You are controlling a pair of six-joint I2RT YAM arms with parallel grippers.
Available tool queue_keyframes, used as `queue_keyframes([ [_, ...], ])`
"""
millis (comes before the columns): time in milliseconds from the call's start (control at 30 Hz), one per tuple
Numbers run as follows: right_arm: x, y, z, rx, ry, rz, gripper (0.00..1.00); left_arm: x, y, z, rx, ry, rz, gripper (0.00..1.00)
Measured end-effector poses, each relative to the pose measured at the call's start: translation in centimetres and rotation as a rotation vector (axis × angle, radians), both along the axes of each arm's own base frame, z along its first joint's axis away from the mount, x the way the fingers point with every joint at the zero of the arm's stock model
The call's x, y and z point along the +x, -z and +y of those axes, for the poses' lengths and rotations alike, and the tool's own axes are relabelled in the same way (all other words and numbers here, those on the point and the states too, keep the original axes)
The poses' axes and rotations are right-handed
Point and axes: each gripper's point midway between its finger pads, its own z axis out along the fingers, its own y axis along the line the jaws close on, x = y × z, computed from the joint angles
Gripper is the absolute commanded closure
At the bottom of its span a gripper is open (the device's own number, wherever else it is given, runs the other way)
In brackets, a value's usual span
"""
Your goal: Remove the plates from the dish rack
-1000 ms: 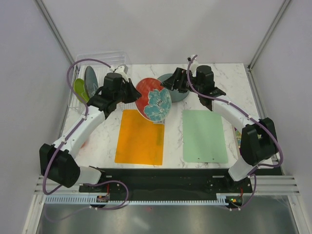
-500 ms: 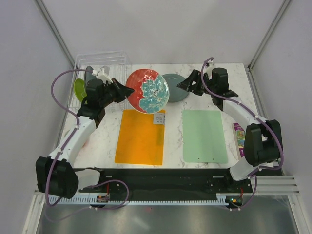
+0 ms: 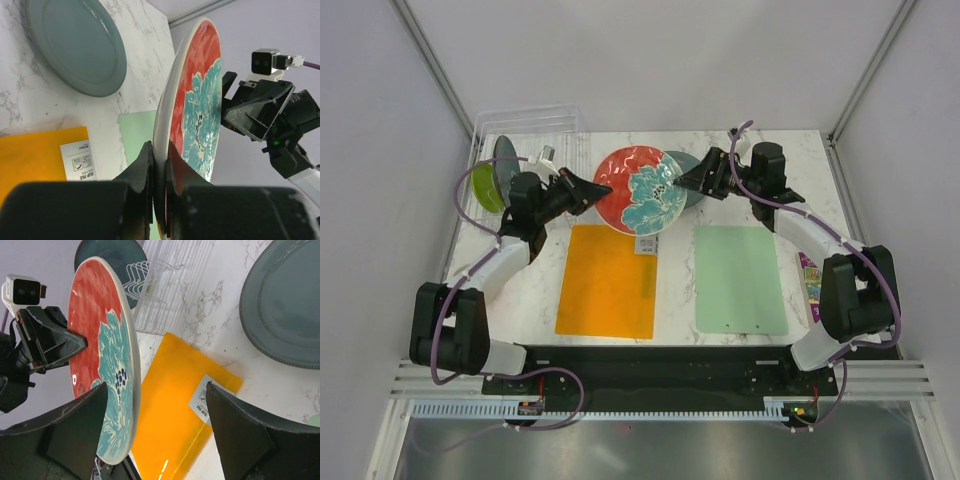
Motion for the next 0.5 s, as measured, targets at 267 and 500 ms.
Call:
queue_keyframes([
  [267, -0.8, 0.3, 2.3, 0.040, -0.068, 0.019, 0.43, 0.1, -1.6, -0.4, -0.044, 0.023, -0.055, 0.98],
  [500, -1.8, 0.7, 4.8, 0.048, -0.132, 0.039, 1.00, 0.5, -0.2, -0.1, -0.035, 0.009, -0.016, 0.98],
])
